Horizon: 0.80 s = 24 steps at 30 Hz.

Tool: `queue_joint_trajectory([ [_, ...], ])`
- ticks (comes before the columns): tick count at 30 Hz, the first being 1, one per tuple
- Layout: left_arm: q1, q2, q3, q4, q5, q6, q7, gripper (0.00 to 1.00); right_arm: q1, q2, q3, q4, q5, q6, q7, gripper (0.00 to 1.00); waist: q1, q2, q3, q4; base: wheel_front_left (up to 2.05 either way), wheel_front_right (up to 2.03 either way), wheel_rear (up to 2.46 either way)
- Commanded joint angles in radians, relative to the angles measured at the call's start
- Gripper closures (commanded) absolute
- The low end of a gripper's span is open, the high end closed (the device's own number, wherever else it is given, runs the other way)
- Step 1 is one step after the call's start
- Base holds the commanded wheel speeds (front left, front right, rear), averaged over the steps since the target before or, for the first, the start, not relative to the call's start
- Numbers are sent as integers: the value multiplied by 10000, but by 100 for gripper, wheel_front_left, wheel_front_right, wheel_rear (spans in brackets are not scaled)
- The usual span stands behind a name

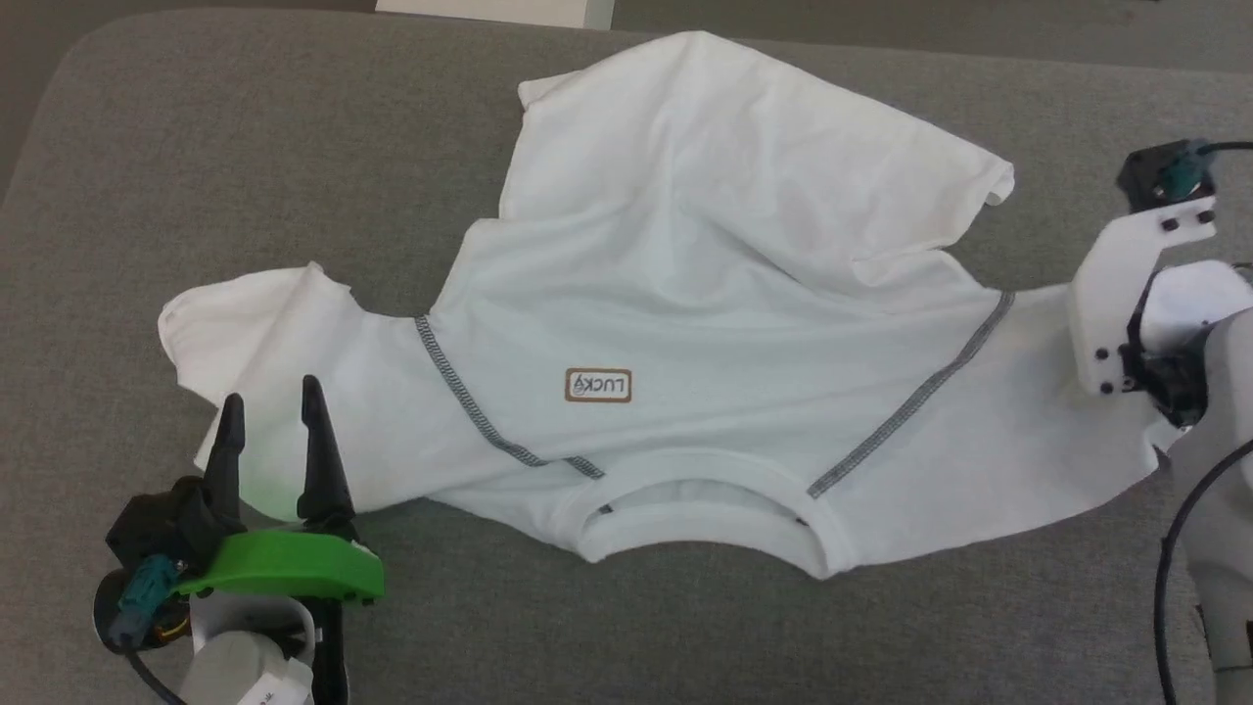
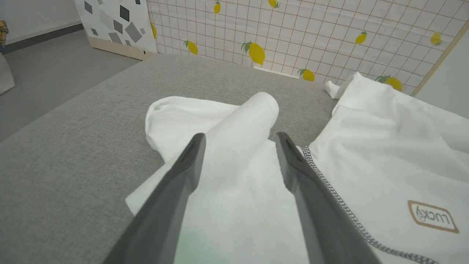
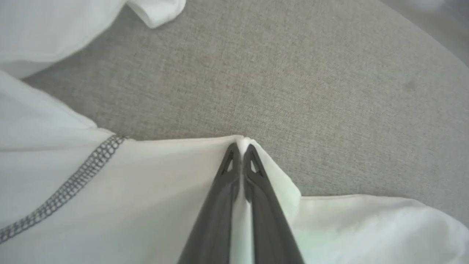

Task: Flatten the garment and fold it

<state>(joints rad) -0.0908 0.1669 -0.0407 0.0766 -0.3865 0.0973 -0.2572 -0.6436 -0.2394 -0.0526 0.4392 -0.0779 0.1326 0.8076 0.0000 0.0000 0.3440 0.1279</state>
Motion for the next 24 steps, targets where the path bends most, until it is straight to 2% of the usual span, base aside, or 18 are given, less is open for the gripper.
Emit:
queue_joint_trajectory([
  [1,-204,-53,50,38,154,-77,-45,0,-279,-19,-254,74,-240,-19,-192,100,0,0,138,132,0,0,0],
  [5,-245,-127,110,101,265,-188,-45,0,-649,104,-872,325,-885,-19,-980,100,0,0,179,202,0,0,0],
  [6,-242,-144,120,128,288,-210,-45,0,-668,198,-1038,454,-882,-19,-1053,87,0,0,152,211,0,0,0],
  [7,-228,-163,138,164,315,-233,-45,0,-672,310,-1193,585,-880,-19,-1145,9,0,0,100,210,0,0,0],
  [8,-203,-177,166,200,339,-250,-45,0,-670,405,-1274,635,-885,-19,-1334,0,0,0,21,192,0,0,0],
  [14,-148,-137,165,322,512,-403,-45,0,-414,936,-1944,226,-1,-19,-3390,0,0,0,-670,26,0,0,0],
  [17,-76,-109,133,354,567,-420,-45,0,115,1017,-1525,-399,778,-19,-4581,0,0,0,-1073,-147,0,0,0],
  [21,124,-63,114,394,579,-391,-22,0,1434,1049,-1197,-1540,1740,-19,-5626,0,0,0,-1601,-495,0,0,0],
  [24,290,-48,95,404,556,-364,28,0,2763,1299,-1345,-2520,2244,-19,-6061,0,0,0,-1938,-763,0,0,0],
])
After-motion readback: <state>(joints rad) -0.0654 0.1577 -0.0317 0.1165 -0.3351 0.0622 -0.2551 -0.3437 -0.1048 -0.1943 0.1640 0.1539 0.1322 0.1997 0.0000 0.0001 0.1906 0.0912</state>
